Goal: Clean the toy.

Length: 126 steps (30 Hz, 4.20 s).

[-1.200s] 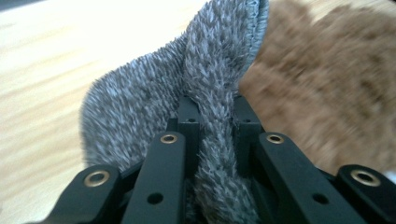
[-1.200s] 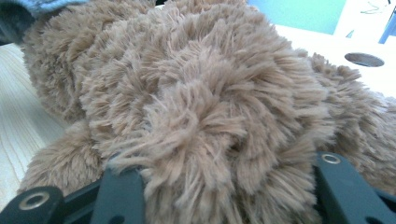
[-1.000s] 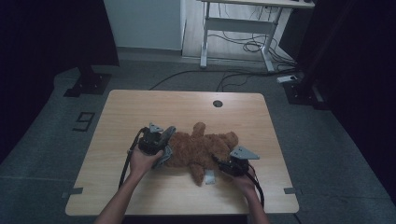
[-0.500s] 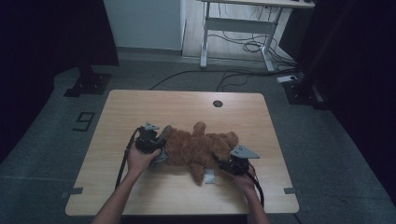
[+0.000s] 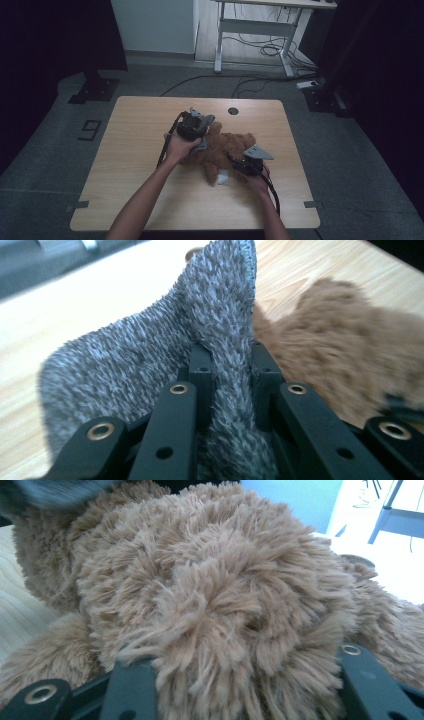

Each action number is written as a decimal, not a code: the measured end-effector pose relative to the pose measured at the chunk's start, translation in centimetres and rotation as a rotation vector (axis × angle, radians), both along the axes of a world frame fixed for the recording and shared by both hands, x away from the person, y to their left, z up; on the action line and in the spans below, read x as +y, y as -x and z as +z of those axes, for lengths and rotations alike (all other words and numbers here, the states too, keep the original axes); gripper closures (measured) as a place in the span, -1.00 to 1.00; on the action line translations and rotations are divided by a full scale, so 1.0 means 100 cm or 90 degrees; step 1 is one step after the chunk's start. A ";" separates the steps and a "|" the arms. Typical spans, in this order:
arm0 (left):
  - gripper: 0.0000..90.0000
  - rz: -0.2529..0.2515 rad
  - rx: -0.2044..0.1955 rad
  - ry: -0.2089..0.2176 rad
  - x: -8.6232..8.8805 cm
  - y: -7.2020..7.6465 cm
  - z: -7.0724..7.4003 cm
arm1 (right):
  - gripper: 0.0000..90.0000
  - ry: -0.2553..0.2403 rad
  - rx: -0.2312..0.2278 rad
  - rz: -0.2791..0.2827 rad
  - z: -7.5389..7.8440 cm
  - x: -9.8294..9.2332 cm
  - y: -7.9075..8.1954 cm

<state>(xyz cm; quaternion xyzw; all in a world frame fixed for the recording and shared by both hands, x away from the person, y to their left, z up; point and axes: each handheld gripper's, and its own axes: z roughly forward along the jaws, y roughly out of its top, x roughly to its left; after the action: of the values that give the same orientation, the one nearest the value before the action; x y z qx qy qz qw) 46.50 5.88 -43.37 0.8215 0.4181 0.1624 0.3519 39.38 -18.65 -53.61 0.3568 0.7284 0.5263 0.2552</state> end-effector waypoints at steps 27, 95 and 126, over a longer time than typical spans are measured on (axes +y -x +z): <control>0.77 -0.027 -0.021 0.067 0.019 0.067 -0.043 | -0.69 -0.098 0.082 0.029 0.029 -0.033 0.027; 0.74 -0.012 -0.019 0.075 0.039 0.080 0.004 | 0.17 -0.016 0.079 0.101 0.001 -0.010 0.046; 0.74 -0.094 -0.063 0.137 0.011 0.107 0.029 | 0.17 -0.025 0.088 0.103 0.000 -0.011 0.045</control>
<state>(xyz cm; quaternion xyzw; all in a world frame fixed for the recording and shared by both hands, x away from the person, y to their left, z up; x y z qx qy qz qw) 35.75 6.97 -40.43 0.7987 0.3535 0.1305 0.4691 34.88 -19.73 -53.59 0.3372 0.7602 0.5336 0.1542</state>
